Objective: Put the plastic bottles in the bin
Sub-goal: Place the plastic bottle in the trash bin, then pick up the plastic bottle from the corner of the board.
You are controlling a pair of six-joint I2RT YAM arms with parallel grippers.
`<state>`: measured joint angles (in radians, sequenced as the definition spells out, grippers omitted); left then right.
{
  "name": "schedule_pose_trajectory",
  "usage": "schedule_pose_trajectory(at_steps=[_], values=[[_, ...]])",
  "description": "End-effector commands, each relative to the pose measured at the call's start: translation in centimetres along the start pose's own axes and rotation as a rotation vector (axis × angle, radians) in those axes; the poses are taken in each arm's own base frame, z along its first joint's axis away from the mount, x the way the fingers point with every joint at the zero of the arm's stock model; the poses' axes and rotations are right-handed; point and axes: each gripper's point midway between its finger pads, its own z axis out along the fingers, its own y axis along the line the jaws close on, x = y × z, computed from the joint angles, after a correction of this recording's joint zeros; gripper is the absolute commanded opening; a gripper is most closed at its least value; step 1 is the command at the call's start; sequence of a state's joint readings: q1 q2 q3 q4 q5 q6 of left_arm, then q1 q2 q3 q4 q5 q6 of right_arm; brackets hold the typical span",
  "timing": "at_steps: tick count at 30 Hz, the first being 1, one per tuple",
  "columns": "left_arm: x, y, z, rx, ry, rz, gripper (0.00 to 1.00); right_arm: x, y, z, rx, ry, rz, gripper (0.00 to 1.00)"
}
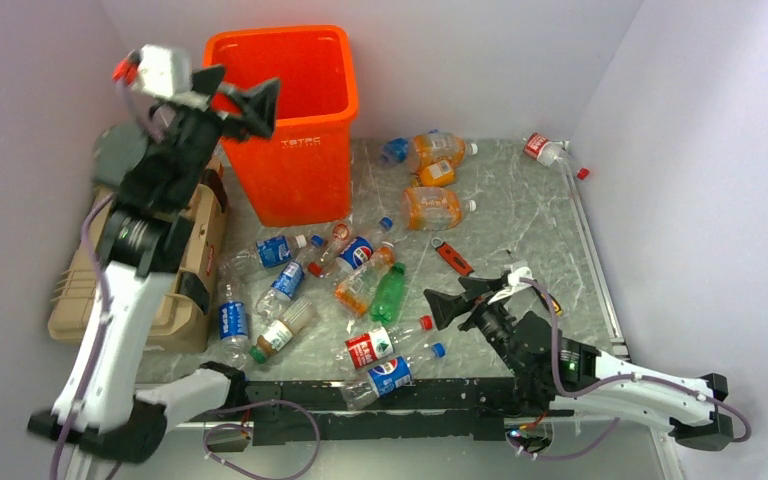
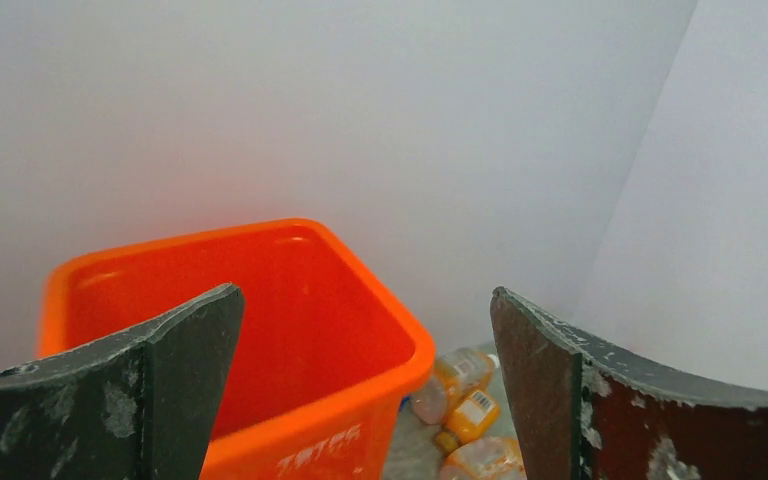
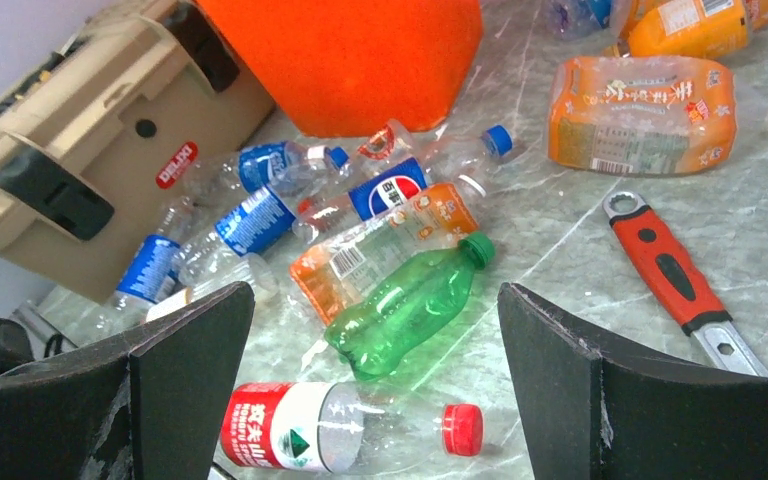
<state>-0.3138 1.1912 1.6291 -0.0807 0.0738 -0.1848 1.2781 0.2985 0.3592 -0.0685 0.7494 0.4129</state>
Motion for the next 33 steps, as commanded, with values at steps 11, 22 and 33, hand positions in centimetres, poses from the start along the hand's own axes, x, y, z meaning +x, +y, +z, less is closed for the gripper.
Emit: schedule_pose_trajectory(at_steps=[11, 22, 33], values=[[20.9, 0.6, -14.7, 0.012, 0.571, -0.056, 0.99, 1.9, 1.8, 3.8, 0.097, 0.128, -0.133, 0.98], [28.0, 0.2, -16.9, -0.013, 0.723, -0.228, 0.99, 6.4, -4.4, 6.0, 0.220, 0.343, 0.175, 0.99], [29.0, -2.6, -17.4, 0.118, 0.780, -0.324, 0.99, 12.4, -4.9, 5.0, 0.208, 0.475, 0.440, 0.94]])
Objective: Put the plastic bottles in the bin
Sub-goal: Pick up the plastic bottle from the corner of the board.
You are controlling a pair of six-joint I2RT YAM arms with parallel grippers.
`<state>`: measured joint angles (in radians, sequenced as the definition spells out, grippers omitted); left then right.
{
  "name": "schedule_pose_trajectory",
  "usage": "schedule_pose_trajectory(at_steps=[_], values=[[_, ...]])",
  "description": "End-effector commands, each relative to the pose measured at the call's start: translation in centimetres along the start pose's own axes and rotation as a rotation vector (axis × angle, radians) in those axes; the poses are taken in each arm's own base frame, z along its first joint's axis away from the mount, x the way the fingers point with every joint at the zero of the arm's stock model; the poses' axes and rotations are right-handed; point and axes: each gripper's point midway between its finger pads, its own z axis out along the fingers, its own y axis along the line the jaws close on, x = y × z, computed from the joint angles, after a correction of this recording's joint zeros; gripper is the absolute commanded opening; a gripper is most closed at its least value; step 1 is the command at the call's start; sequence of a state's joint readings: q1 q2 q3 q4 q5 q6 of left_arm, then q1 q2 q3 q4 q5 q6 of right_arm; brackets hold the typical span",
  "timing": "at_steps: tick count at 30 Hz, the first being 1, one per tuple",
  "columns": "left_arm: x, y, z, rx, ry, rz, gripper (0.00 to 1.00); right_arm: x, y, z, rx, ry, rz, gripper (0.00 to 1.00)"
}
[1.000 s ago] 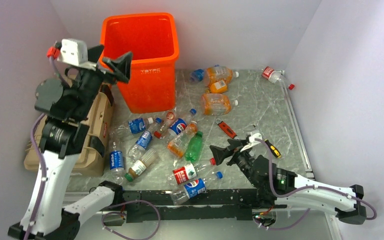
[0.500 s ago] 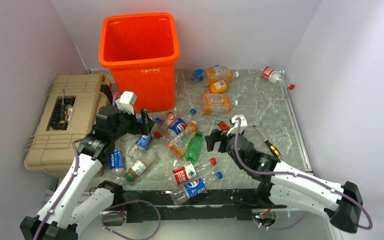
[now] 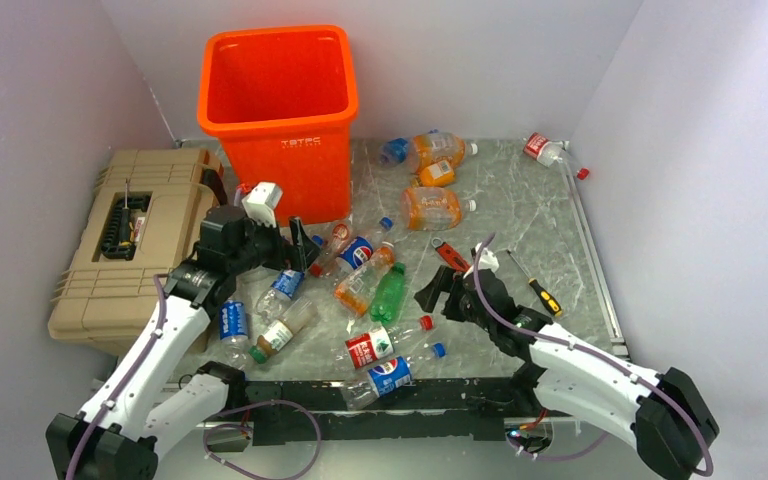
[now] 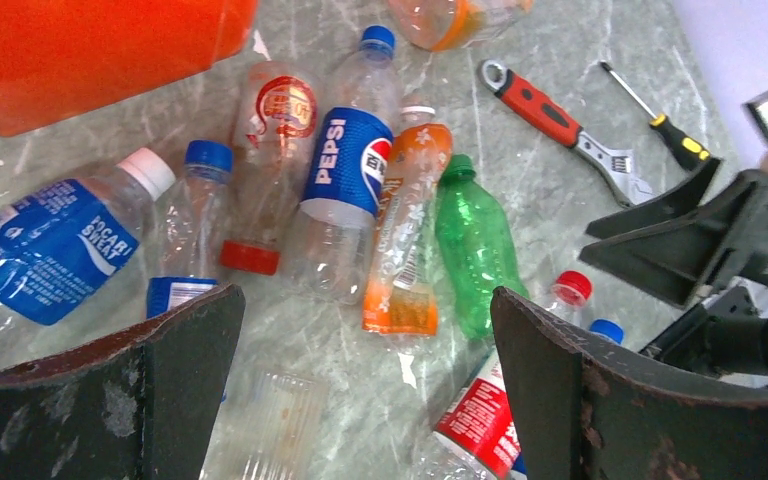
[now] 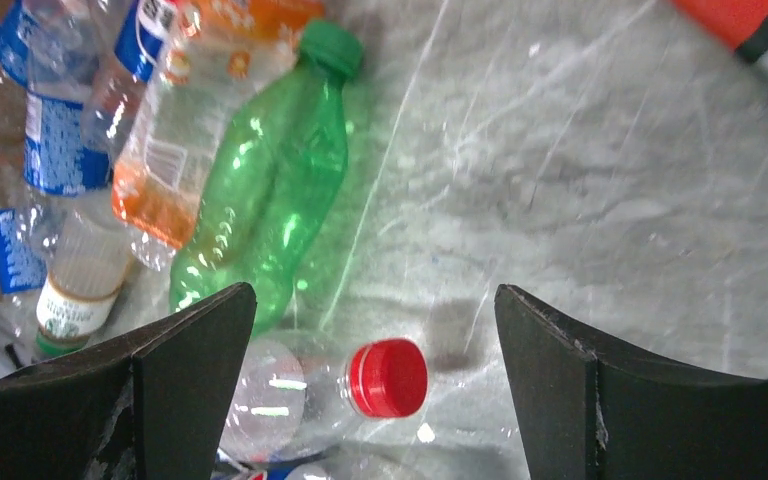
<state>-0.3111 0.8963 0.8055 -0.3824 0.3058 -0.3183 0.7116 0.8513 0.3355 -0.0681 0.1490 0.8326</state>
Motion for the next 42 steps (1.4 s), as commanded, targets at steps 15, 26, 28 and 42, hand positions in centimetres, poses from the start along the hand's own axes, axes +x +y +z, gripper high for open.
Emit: schedule_pose_trajectory(at_steps=[15, 26, 28, 42], values=[[0.0, -4.6, 0.0, 0.223, 0.022, 0.015, 0.97, 3.5, 2.0, -0.8, -0.306, 0.021, 0.249, 0.85], [1.1, -6.2, 0.6, 0.307, 0.079, 0.031, 0.96, 3.6, 1.9, -0.7, -0.323, 0.015, 0.283, 0.73], [1.2, -6.1, 0.8, 0.304, 0.089, 0.030, 0.96, 3.6, 1.9, -0.7, -0.322, 0.012, 0.289, 0.70], [1.4, -5.9, 1.3, 0.296, 0.106, 0.022, 0.95, 4.3, 0.1, -0.9, -0.178, 0.061, 0.269, 0.85]])
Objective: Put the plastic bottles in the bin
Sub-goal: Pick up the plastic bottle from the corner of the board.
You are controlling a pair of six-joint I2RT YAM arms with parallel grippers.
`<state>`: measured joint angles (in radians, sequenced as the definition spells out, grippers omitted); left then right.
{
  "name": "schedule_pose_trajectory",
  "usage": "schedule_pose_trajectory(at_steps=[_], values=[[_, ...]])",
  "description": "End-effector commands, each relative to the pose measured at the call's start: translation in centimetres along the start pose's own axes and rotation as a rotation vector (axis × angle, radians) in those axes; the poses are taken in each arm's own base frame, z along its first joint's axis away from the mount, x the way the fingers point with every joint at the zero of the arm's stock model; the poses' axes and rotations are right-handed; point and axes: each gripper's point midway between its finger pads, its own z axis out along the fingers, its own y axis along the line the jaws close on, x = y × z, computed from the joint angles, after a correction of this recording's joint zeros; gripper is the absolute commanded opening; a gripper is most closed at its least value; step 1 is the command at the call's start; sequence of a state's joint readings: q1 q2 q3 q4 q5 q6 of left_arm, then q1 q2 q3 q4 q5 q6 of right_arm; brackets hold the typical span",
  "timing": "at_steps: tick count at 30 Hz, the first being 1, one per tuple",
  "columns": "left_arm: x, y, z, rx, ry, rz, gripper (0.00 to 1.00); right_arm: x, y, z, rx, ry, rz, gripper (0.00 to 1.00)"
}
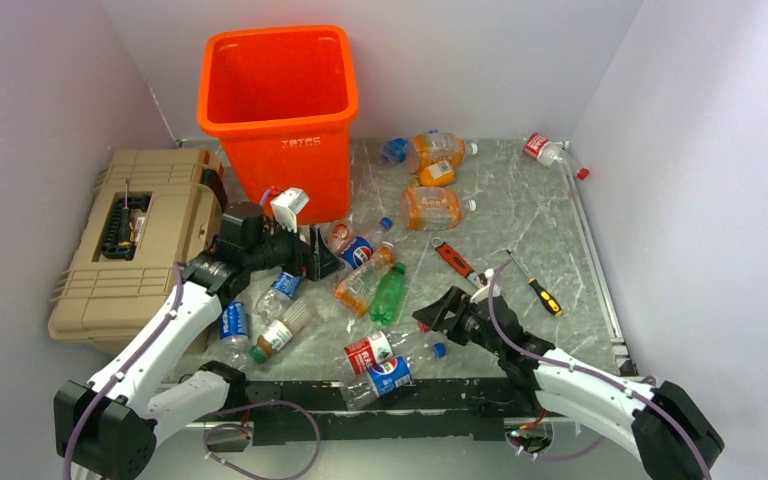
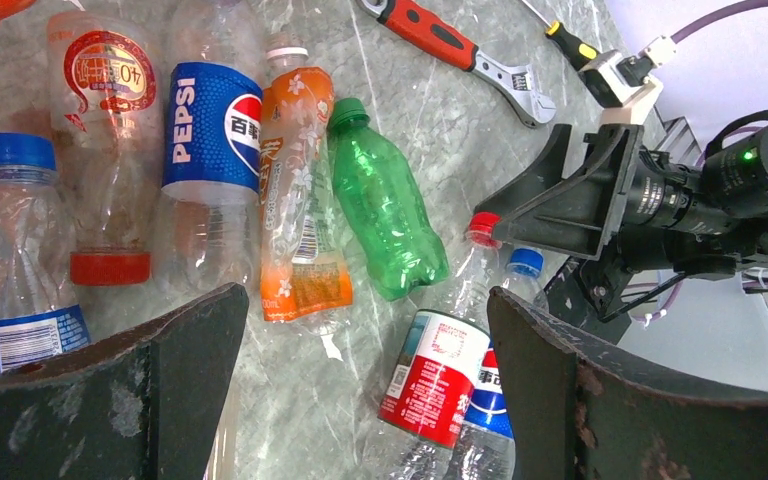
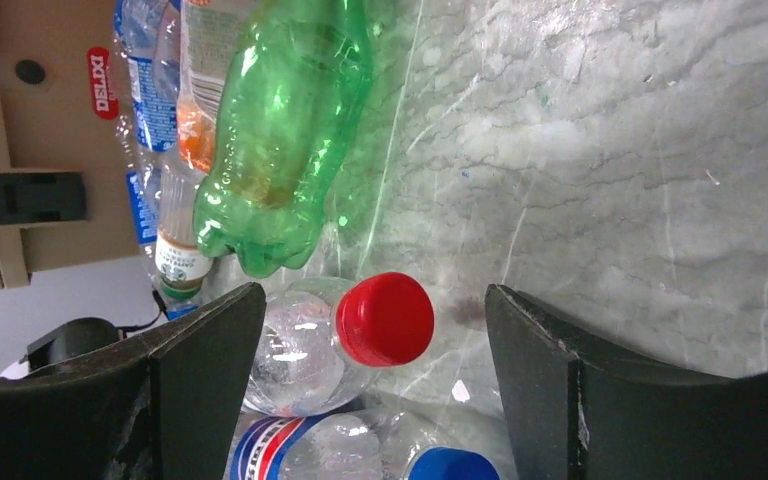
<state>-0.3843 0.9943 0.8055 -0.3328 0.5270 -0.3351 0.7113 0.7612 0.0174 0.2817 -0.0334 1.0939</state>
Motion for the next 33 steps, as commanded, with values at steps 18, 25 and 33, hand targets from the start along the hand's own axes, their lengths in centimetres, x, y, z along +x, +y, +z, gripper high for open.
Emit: schedule_pose_trajectory(at_steps=[18, 25, 33], values=[[-1.7, 0.2, -0.8, -0.073, -0.059, 0.019, 0.99, -3.5, 1.1, -7.0, 0.296, -0.110, 0.338, 0.91], [-2.4, 0.7, -1.6, -0.128, -0.105, 0.014, 1.00, -1.2, -0.4, -7.9, 0.423, -0.031, 0.494, 0.97], [-2.2, 0.7, -1.6, -0.128, -0.099, 0.007, 0.99, 1.6, -2.0, -7.2, 0.457, 0.028, 0.542, 0.96]])
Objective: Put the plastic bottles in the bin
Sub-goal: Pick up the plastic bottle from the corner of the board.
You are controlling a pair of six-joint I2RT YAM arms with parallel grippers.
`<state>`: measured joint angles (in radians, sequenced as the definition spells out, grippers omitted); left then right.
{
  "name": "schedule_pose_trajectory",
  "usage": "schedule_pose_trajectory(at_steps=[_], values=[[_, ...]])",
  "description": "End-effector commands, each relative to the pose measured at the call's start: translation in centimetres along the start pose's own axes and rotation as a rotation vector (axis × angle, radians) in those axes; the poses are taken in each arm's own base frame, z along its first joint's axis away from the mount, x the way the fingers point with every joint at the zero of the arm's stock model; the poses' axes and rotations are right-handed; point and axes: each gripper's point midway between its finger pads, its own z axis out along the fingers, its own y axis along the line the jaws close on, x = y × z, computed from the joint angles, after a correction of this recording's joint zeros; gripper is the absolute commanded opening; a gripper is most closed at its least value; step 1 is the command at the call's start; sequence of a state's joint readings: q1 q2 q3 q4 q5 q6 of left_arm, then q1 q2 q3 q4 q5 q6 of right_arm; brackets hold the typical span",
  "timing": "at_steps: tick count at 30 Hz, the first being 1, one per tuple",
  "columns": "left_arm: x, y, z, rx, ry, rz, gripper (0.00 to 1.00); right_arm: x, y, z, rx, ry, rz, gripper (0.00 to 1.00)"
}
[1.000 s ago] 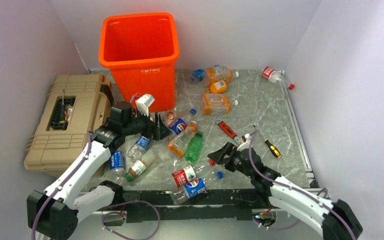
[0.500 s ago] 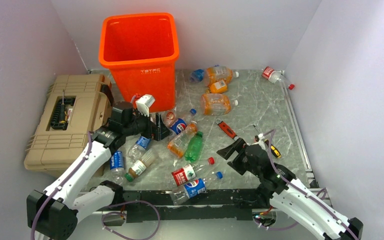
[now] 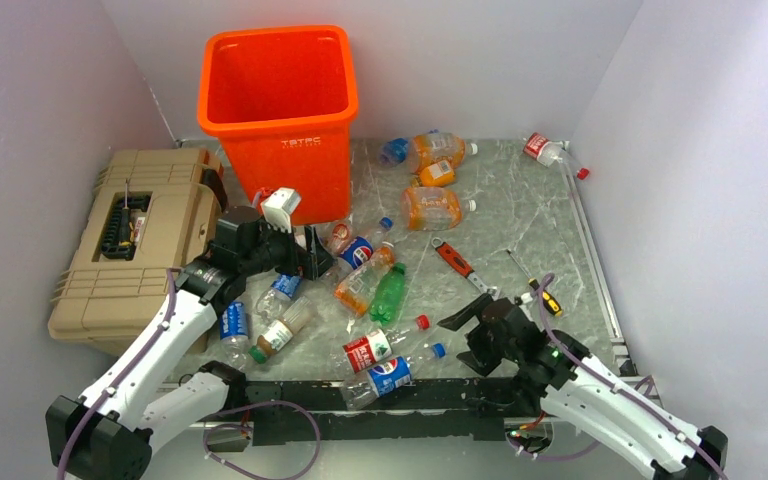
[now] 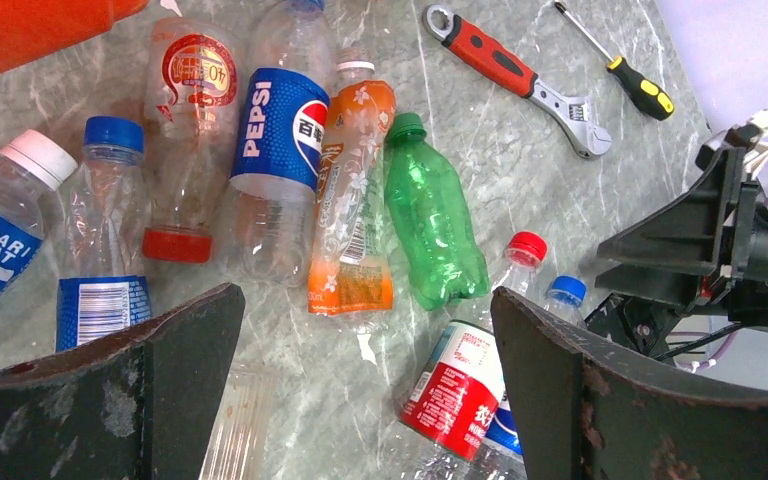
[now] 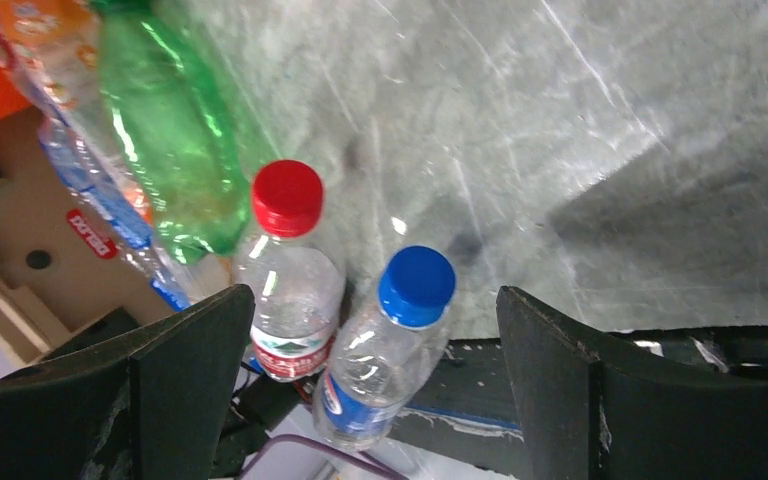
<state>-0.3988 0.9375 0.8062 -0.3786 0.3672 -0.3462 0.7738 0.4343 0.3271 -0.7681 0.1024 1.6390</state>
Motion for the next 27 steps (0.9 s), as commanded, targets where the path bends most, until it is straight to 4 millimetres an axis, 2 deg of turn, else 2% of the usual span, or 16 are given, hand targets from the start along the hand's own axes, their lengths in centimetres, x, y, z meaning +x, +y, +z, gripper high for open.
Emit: schedule_pose_trajectory(at_steps=[1, 7, 11, 23, 27], values=[[-1.7, -0.8, -0.5, 0.014, -0.044, 0.003, 0.99, 1.3, -1.2, 0.5, 0.040, 0.037, 0.040, 0.96], [-1.6, -0.8, -0.4, 0.010, -0.035, 0.001, 0.99, 3.9, -1.9, 1.8, 0.042, 0.071, 0.023, 0.90], [-1.7, -0.7, -0.6, 0.004, -0.049, 0.007, 0.99, 4.6, -2.6, 2.6, 0.046, 0.081, 0.025, 0.85], [-1.6, -0.8, -0.6, 0.009, -0.040, 0.006, 0.99, 4.2, -1.9, 4.0, -0.012, 0.037, 0.023, 0.69], [-1.7, -0.7, -0.8, 0.000, -0.049, 0.014, 1.00, 3.9, -2.0, 4.5, -0.013, 0.011, 0.014, 0.67]])
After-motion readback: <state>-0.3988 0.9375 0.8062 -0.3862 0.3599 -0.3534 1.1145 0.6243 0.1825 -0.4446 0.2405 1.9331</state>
